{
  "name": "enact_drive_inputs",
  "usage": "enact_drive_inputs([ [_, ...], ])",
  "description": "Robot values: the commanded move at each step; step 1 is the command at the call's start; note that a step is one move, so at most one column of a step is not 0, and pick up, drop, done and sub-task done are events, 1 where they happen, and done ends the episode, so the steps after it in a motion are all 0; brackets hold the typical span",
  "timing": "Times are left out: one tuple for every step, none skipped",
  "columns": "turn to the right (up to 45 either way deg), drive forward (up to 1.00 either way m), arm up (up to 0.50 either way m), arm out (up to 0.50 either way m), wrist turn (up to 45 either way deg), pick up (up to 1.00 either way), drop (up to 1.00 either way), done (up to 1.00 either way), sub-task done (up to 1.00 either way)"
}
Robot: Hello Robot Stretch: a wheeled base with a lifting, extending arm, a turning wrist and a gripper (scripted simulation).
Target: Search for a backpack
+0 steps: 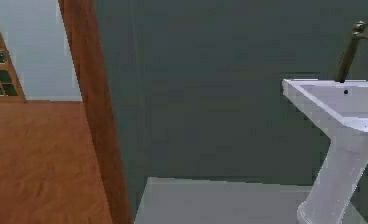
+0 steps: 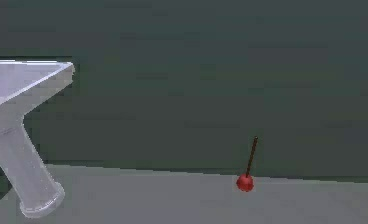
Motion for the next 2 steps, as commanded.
enact_drive_inputs([
  [-36.0,0.0,0.0,0.0,0.0,0.0,0.0,0.0,0.0],
  [0.0,0.3,0.0,0.0,0.0,0.0,0.0,0.0,0.0],
])
